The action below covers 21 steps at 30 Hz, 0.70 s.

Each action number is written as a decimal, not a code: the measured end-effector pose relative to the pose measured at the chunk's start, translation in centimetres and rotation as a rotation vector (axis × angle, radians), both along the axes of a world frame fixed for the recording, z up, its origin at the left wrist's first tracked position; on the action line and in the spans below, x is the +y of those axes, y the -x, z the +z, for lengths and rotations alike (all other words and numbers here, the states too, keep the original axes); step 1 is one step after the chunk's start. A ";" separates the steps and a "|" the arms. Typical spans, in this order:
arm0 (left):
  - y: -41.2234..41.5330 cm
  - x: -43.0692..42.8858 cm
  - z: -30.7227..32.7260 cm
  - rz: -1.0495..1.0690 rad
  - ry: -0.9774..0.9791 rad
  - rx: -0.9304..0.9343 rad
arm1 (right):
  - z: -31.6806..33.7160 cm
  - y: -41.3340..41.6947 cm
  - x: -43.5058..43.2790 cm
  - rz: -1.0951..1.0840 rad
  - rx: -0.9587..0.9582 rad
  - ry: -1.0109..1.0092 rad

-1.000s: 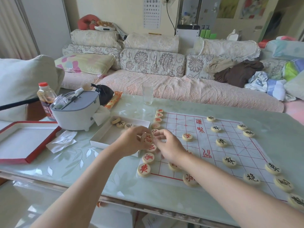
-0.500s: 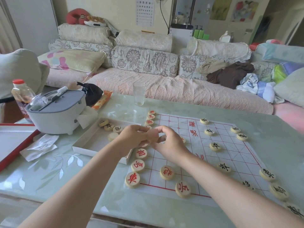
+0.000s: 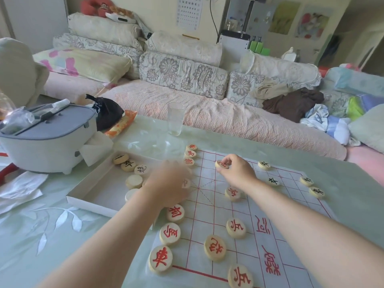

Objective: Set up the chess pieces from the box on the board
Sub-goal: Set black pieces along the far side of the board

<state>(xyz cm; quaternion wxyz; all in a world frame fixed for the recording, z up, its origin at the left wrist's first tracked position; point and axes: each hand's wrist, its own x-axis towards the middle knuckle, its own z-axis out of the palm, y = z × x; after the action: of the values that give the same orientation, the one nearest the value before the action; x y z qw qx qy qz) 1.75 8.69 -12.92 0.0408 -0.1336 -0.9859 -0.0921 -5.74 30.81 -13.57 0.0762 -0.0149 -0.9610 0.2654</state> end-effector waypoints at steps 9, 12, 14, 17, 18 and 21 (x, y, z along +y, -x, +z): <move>1.0 -0.2 -0.2 -0.026 0.002 -0.145 | -1.0 5.5 -1.0 0.003 -0.014 -0.124; 1.1 -0.2 -0.3 -0.029 -0.002 -0.150 | -1.2 5.8 -1.1 0.011 -0.068 -0.166; 1.2 -0.4 -0.3 -0.030 -0.014 -0.153 | -1.2 5.7 -1.2 0.014 -0.080 -0.202; 1.2 -0.8 -0.5 -0.020 -0.080 -0.165 | -0.5 5.1 -1.9 0.027 -0.054 -0.221; 1.1 -1.0 -0.4 -0.016 -0.111 -0.158 | -0.2 4.8 -2.3 0.041 -0.039 -0.217; 1.0 -2.1 0.1 0.010 -0.195 -0.083 | 0.9 3.6 -4.5 0.136 0.001 -0.188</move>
<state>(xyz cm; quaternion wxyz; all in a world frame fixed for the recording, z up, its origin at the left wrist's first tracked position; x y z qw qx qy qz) 0.70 6.62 -12.87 0.0134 -0.1200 -0.9738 -0.1927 -9.33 26.34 -12.65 0.0597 0.0576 -0.9804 0.1787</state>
